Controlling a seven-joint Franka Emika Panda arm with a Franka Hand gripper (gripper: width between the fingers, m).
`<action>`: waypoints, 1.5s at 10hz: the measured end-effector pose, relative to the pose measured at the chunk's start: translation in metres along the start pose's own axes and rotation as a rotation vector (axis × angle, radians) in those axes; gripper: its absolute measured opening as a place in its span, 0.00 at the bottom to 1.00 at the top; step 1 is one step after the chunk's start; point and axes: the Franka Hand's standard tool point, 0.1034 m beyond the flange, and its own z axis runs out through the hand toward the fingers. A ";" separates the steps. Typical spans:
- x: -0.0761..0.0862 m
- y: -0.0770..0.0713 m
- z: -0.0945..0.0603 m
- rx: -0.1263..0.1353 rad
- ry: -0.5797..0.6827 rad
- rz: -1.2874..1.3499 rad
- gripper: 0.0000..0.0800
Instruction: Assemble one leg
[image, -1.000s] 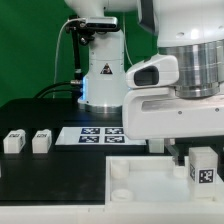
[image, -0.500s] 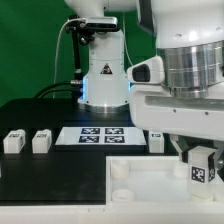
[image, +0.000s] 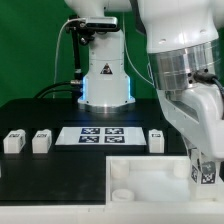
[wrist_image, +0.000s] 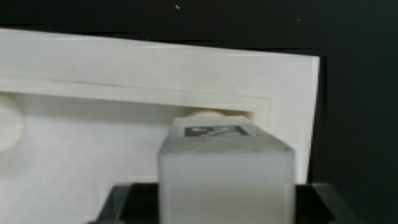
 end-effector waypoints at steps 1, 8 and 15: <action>0.000 0.000 0.000 0.000 0.000 -0.047 0.37; -0.005 0.000 -0.002 -0.064 0.011 -0.935 0.81; -0.004 0.001 0.001 -0.124 0.037 -1.546 0.66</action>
Offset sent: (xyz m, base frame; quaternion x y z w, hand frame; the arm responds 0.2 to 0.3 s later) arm 0.0031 0.0076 0.0050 -0.0435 0.0105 -0.4000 0.9154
